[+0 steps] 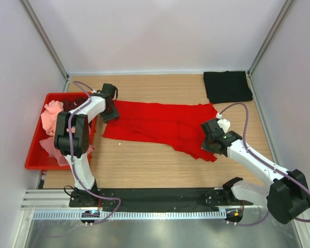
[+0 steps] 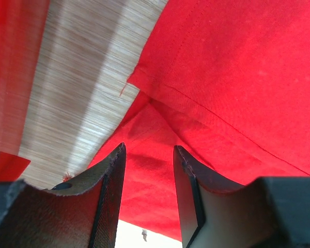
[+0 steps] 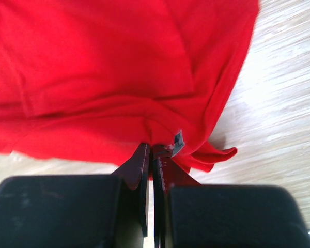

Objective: Fold and stack the t-shirts
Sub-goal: Fold the tshirt

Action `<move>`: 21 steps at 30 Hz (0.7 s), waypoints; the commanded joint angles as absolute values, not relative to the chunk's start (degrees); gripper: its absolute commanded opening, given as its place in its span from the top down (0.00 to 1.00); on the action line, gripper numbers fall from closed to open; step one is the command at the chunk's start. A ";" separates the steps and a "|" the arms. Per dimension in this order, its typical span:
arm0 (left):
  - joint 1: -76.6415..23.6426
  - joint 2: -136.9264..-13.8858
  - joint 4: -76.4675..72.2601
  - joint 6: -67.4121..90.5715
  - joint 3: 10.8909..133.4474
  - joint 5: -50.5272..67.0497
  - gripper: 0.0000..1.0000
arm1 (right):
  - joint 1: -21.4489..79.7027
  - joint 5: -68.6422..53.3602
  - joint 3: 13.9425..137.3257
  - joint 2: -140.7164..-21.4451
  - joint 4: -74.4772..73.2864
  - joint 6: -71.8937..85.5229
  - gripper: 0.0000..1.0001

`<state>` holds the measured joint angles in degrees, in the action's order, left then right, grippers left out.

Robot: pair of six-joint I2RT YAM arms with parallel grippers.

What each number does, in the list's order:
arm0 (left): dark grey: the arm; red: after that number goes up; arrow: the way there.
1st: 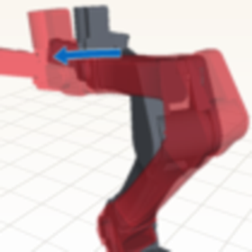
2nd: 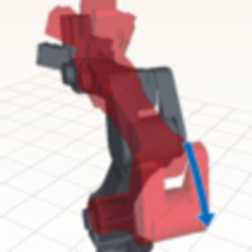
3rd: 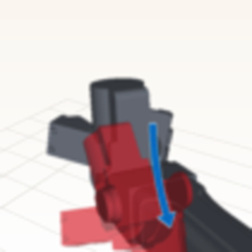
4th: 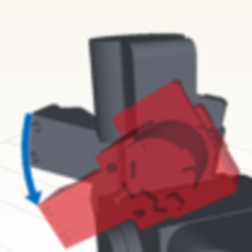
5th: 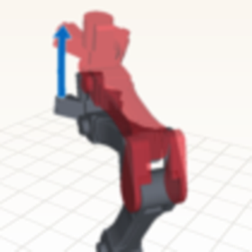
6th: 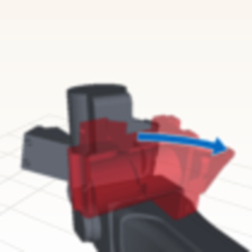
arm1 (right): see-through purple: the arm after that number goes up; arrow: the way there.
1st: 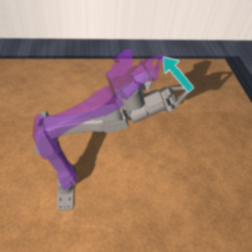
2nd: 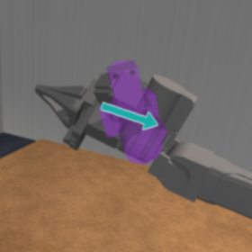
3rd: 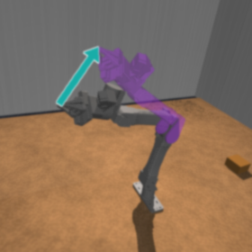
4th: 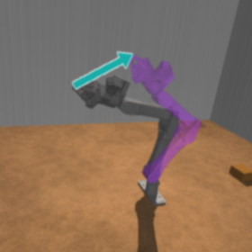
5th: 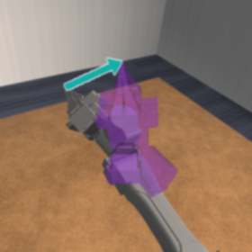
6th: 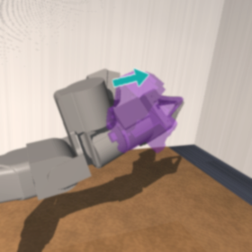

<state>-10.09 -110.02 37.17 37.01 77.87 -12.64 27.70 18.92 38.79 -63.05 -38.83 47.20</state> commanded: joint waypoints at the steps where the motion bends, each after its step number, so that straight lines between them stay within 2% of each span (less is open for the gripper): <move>1: -9.76 -109.07 37.35 37.18 77.87 -15.29 0.57 | 25.67 22.24 41.22 -64.95 -35.51 48.87 0.93; 9: -9.76 -107.67 37.35 37.53 77.17 -15.56 0.57 | 17.60 19.52 44.90 -70.49 -34.71 45.80 0.81; 12: -9.67 -106.26 37.70 37.62 77.43 -13.98 0.57 | 15.30 17.41 48.76 -71.10 -39.62 42.90 0.71; 13: -9.75 -105.04 37.62 37.70 77.43 -13.45 0.57 | 14.77 16.10 49.74 -70.76 -41.29 42.37 0.63; 15: -10.11 -103.72 37.53 37.62 77.69 -12.31 0.57 | 14.59 16.26 52.19 -69.18 -47.44 43.15 0.59; 17: -10.46 -101.62 37.18 37.62 77.78 -11.43 0.57 | 14.68 16.00 52.47 -67.07 -51.22 43.77 0.57; 21: -11.07 -98.88 36.74 37.44 77.87 -8.44 0.56 | 14.85 11.61 47.66 -59.53 -51.33 44.03 0.62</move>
